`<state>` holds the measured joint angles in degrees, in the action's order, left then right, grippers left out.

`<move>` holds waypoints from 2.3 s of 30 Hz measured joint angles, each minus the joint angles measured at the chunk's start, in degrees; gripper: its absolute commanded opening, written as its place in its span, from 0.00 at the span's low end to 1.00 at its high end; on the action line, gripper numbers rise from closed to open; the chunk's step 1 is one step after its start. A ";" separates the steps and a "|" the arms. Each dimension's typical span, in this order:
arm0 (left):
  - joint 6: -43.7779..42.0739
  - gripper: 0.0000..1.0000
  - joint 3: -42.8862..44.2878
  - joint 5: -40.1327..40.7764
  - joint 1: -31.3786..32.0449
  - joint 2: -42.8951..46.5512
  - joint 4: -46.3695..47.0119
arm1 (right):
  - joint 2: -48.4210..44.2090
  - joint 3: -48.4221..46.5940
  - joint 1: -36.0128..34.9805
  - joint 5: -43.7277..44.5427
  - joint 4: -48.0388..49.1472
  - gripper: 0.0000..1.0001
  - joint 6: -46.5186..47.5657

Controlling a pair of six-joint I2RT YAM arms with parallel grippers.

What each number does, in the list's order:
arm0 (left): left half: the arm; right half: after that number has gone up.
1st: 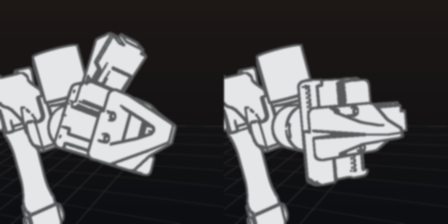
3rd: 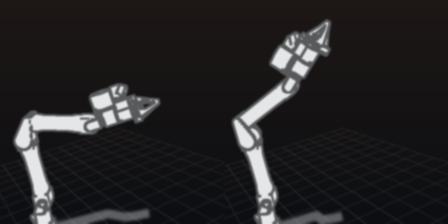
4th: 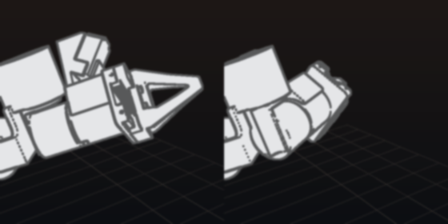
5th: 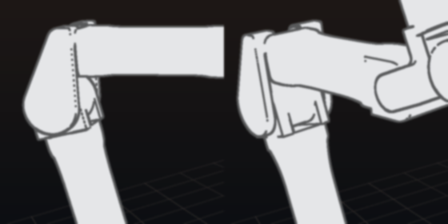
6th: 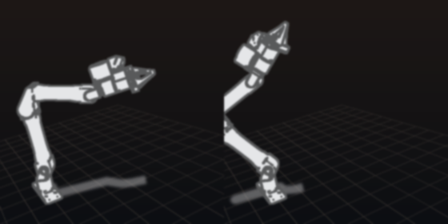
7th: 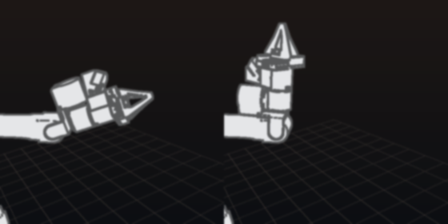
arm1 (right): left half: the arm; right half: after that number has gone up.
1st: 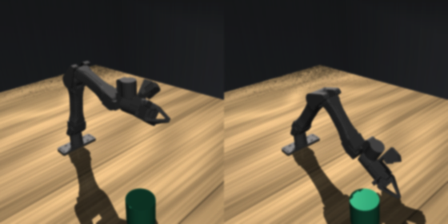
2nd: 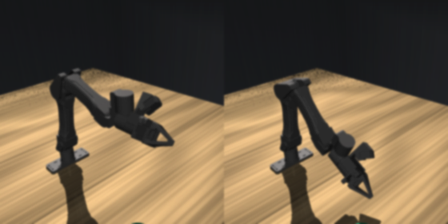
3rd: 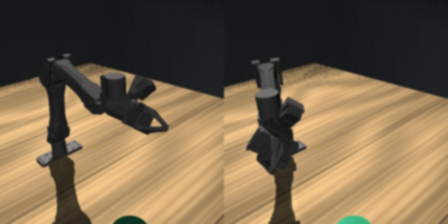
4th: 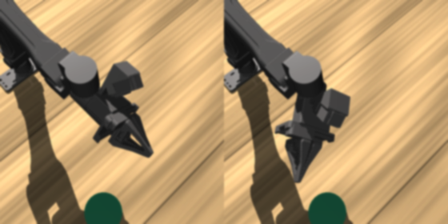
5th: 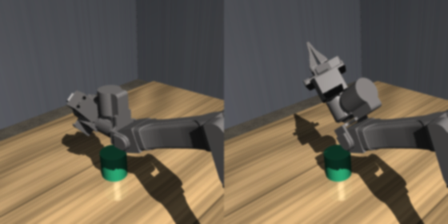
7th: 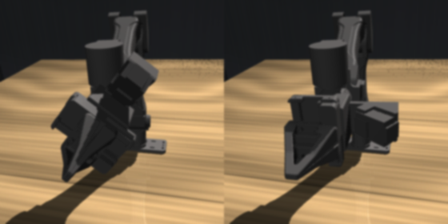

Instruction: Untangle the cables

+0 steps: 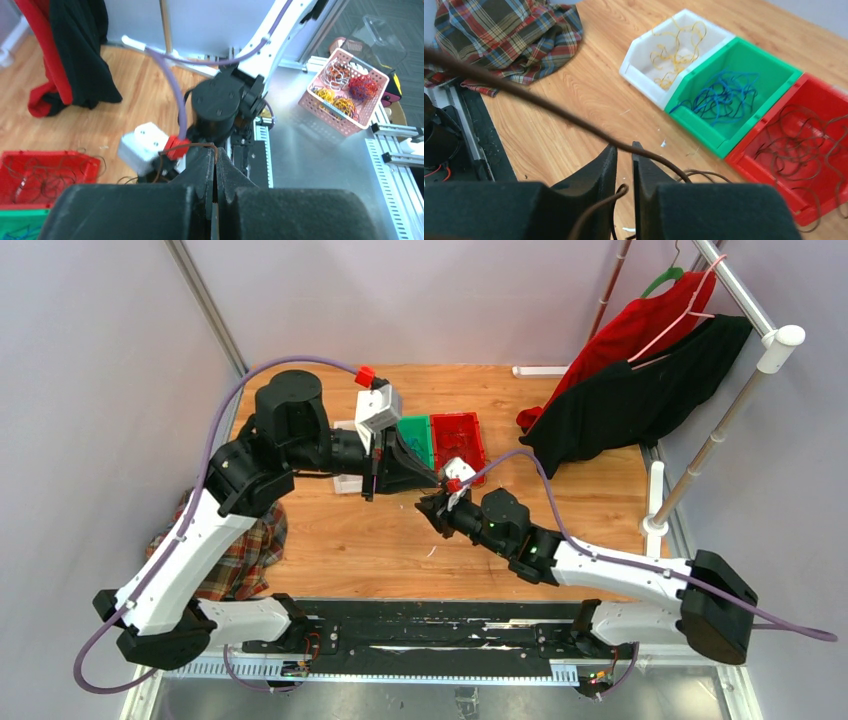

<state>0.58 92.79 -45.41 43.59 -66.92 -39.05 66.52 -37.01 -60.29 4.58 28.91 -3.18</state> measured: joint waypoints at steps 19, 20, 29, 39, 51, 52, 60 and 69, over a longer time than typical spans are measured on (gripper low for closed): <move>-3.06 0.01 21.51 7.72 0.00 -5.38 4.24 | 7.02 17.16 0.00 1.84 8.00 0.08 -13.44; -3.82 0.00 22.49 8.68 0.00 -5.70 4.59 | 6.64 18.29 0.00 2.05 8.33 0.09 -14.14; -9.75 0.01 26.23 15.76 0.00 -7.80 7.50 | -1.62 26.73 0.00 4.22 8.87 0.34 -19.50; -19.21 0.00 32.57 28.17 0.04 -14.88 14.03 | -14.45 31.76 0.00 5.97 6.67 0.60 -22.58; -21.53 0.00 38.93 29.97 0.04 -26.45 20.13 | -32.22 31.98 0.00 10.10 -0.81 0.73 -21.59; -21.59 0.00 39.95 30.01 0.04 -27.56 20.33 | -33.55 31.80 0.00 10.29 -0.35 0.74 -20.83; -27.28 0.00 40.39 32.89 0.04 -33.29 19.76 | -34.86 12.50 0.20 7.85 -1.05 0.75 -12.96; -38.71 0.00 48.17 41.92 -1.05 -44.87 25.68 | -33.48 12.68 0.20 4.39 -6.64 0.75 -11.74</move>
<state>-38.13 140.97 -3.49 42.54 -111.79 -13.37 33.04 -24.34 -60.10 8.97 22.26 -14.92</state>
